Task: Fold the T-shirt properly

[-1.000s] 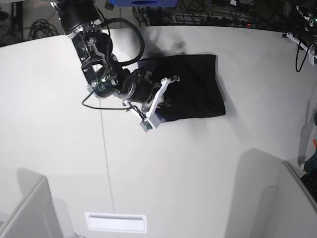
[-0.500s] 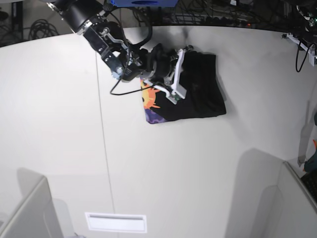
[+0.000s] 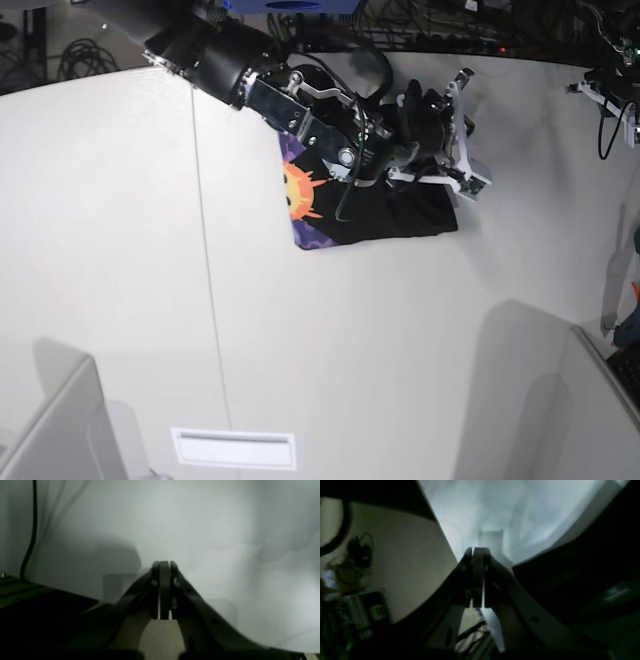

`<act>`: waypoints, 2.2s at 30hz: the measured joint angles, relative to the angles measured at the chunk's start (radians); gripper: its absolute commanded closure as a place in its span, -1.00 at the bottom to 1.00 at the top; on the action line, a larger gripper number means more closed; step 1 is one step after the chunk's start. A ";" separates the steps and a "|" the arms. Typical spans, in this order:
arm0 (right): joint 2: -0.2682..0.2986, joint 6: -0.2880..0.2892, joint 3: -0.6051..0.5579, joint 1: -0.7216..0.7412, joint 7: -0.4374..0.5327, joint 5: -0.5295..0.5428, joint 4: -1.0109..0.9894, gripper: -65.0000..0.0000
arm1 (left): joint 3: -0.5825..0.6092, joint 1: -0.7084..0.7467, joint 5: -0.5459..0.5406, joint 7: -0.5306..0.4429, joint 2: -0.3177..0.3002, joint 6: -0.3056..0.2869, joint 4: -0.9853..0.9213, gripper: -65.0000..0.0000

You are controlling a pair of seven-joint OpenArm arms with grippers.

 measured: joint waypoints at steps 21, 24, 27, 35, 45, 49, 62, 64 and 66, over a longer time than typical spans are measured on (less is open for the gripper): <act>0.208 -0.134 0.180 -0.053 -0.012 -0.006 -0.040 1.00 | -0.002 -0.009 -0.002 -0.005 -0.006 0.000 -0.027 1.00; 0.169 -0.134 0.107 -0.037 -0.013 -0.006 -0.047 1.00 | -0.002 -0.009 -0.002 -0.005 -0.006 0.000 -0.027 1.00; 0.080 -0.133 0.071 -0.025 -0.001 0.006 -0.099 1.00 | -0.001 -0.009 -0.001 -0.005 -0.006 0.000 -0.025 1.00; -0.026 -0.131 0.071 0.037 0.058 -0.002 -0.204 1.00 | 0.003 -0.009 -0.001 -0.005 0.008 0.000 -0.023 1.00; 0.040 -0.140 0.196 0.064 0.065 -0.012 -0.144 1.00 | 0.163 0.000 -0.002 -0.003 0.071 0.000 0.074 1.00; 0.019 -0.137 0.150 0.106 0.158 0.002 -0.272 1.00 | 0.164 -0.001 0.001 0.000 0.093 0.000 0.136 1.00; -0.034 -0.134 0.056 0.122 0.253 0.002 -0.404 1.00 | 0.280 0.029 -0.181 0.002 0.087 0.001 0.148 0.90; -0.023 -0.136 0.056 0.119 0.235 0.002 -0.354 1.00 | 0.320 0.024 -0.200 0.001 0.096 0.000 0.148 0.79; -0.002 -0.140 0.072 0.118 0.178 0.006 -0.256 1.00 | 0.370 0.021 -0.201 0.001 0.099 0.001 0.148 0.63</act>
